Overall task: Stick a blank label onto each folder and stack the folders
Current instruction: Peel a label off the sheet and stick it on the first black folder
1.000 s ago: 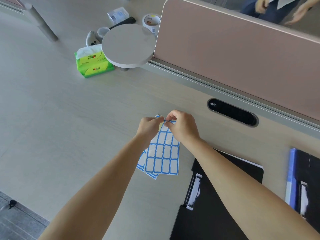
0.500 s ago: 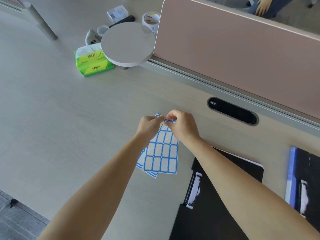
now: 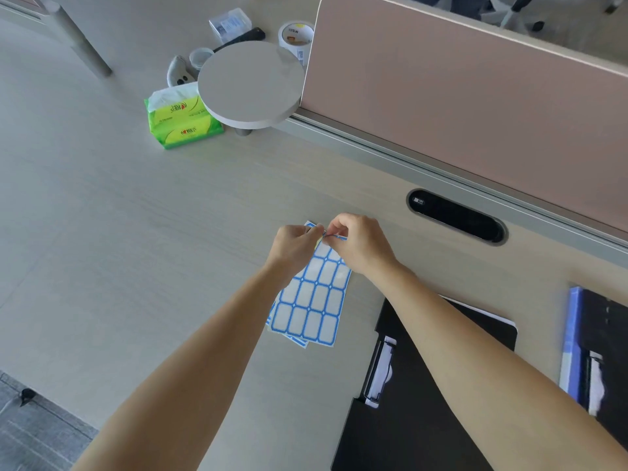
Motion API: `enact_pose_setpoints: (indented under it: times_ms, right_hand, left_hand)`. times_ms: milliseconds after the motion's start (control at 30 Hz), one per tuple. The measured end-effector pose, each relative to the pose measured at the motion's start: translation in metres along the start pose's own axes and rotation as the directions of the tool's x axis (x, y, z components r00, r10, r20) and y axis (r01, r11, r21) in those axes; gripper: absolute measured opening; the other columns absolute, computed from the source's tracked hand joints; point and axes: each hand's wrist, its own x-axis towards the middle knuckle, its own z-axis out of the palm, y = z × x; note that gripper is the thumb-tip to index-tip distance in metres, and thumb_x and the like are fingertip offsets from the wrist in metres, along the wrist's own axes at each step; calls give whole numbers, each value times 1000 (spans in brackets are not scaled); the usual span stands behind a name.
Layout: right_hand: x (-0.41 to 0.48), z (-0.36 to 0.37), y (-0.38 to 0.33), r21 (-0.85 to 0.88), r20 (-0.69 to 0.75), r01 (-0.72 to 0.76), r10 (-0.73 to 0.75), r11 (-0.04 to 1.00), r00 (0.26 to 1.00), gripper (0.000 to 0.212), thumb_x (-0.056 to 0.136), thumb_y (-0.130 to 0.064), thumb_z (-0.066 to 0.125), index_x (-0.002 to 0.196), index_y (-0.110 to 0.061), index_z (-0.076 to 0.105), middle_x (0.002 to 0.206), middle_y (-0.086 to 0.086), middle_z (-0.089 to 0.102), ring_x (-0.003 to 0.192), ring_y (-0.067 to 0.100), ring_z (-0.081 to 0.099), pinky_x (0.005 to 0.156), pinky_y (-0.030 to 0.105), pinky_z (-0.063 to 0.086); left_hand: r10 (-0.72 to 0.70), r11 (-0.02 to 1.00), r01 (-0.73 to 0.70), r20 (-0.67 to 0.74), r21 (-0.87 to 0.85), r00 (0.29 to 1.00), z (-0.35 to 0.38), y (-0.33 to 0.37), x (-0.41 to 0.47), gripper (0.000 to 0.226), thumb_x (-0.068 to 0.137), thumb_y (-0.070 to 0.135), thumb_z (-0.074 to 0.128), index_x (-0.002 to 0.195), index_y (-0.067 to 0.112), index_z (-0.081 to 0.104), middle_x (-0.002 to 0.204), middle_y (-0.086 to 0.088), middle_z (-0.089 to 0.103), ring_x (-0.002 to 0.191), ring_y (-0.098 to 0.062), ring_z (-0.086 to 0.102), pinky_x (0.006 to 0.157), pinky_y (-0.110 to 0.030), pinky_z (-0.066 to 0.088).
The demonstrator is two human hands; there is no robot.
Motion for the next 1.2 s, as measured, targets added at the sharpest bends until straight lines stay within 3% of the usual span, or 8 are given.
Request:
enact_pose_setpoints:
  times_ms: [267, 467, 667, 833, 933, 1000, 1100, 1200]
  right_hand:
    - [-1, -7, 1, -258, 17, 264, -269, 929, 963, 11, 83, -22, 75, 84, -13, 70, 100, 1, 61, 92, 24, 55, 80, 37, 46]
    - [-7, -6, 2, -293, 29, 335, -342, 895, 939, 9, 83, -18, 73, 81, -12, 68, 82, 1, 67, 81, 27, 58, 74, 39, 48]
    - [-9, -5, 9, -167, 3, 224, -227, 960, 974, 11, 86, -20, 71, 93, -15, 64, 84, -3, 67, 83, 22, 61, 72, 34, 50]
    - [-4, -2, 15, -15, -45, 126, -126, 992, 991, 3, 87, -19, 70, 88, -17, 70, 78, -4, 70, 64, 4, 58, 65, 19, 47]
    - [-4, -3, 15, 15, -68, 129, -128, 991, 989, 3, 87, -16, 70, 85, -13, 70, 75, -4, 66, 59, -3, 53, 58, 5, 37]
    - [-4, -3, 16, 5, -72, 143, -142, 990, 987, 3, 87, -15, 70, 85, -14, 69, 81, -3, 65, 63, -3, 53, 60, 4, 37]
    - [-3, -3, 18, -42, -54, 171, -173, 984, 983, 2, 86, -18, 71, 85, -16, 69, 85, -2, 64, 69, 8, 57, 65, 18, 46]
    - [-4, -2, 18, -51, -40, 161, -163, 986, 986, 4, 87, -23, 69, 84, -20, 69, 79, -5, 70, 70, 15, 62, 66, 34, 54]
  left_hand:
    - [30, 993, -33, 25, 111, 999, -3, -8, 6, 51, 92, 35, 57, 55, 20, 24, 45, 9, 22, 42, -13, 19, 45, -24, 17]
    - [57, 975, -59, 17, 214, 998, -5, -10, 12, 50, 93, 38, 56, 58, 19, 24, 54, 4, 26, 48, -17, 22, 47, -26, 20]
    - [26, 990, -33, 48, 140, 999, -4, -10, 15, 52, 93, 42, 57, 57, 22, 26, 48, 9, 24, 44, -14, 21, 47, -25, 19]
    - [-42, 999, 40, 180, 14, 983, -11, -9, 12, 27, 89, 38, 63, 79, 15, 53, 52, 8, 22, 45, -12, 22, 43, -22, 19]
    - [-16, 1000, 14, 248, 12, 969, -13, -14, 13, 24, 71, 27, 70, 65, 16, 50, 62, 1, 27, 57, -17, 24, 56, -31, 19]
    - [-15, 998, 0, 260, 57, 966, -13, -19, 13, 27, 77, 16, 71, 63, 17, 48, 57, 3, 26, 51, -15, 21, 51, -28, 18]
    - [-16, 994, -11, 240, 108, 971, -11, -24, 15, 14, 86, 11, 67, 76, 11, 56, 58, 1, 28, 47, -14, 23, 46, -24, 19]
    - [-8, 994, -20, 247, 109, 969, -11, -27, 16, 11, 84, 10, 67, 79, 5, 58, 67, -6, 38, 59, -21, 32, 57, -32, 27]
